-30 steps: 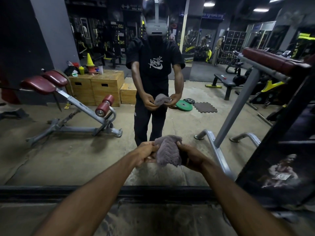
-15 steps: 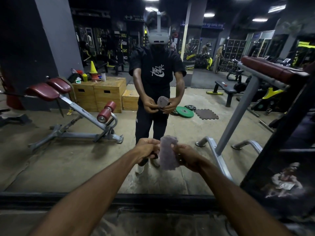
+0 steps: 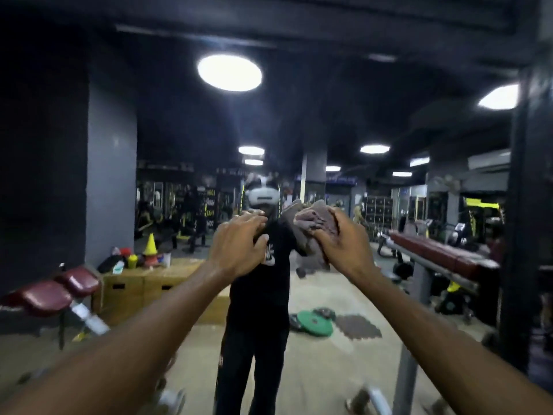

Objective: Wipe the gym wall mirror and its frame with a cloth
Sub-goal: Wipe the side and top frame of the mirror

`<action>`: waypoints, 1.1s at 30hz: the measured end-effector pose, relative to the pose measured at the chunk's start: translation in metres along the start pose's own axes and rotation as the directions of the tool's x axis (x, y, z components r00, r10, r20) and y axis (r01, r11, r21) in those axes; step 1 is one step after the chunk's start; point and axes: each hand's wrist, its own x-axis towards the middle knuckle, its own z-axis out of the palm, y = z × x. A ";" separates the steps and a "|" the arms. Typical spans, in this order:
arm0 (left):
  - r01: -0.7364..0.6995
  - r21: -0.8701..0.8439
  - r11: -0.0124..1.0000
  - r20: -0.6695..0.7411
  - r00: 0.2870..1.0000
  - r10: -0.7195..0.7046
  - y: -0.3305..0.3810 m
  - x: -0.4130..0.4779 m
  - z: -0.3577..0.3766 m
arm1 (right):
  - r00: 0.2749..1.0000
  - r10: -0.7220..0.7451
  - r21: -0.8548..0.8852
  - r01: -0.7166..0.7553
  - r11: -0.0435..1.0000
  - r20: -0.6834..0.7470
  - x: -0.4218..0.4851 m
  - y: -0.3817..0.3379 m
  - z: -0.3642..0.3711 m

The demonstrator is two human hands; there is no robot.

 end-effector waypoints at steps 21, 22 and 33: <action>-0.166 0.469 0.867 -0.356 0.863 0.358 0.027 0.325 -0.174 | 0.631 -0.538 -0.507 0.252 0.824 -0.559 0.327 -0.144 -0.081; -0.159 0.476 0.865 -0.342 0.873 0.348 0.026 0.335 -0.176 | 0.628 -0.520 -0.498 0.233 0.835 -0.579 0.337 -0.146 -0.084; -0.198 0.484 0.852 -0.289 0.883 0.369 -0.003 0.389 -0.141 | 0.659 -0.357 -0.417 0.072 0.906 -0.662 0.413 -0.119 -0.051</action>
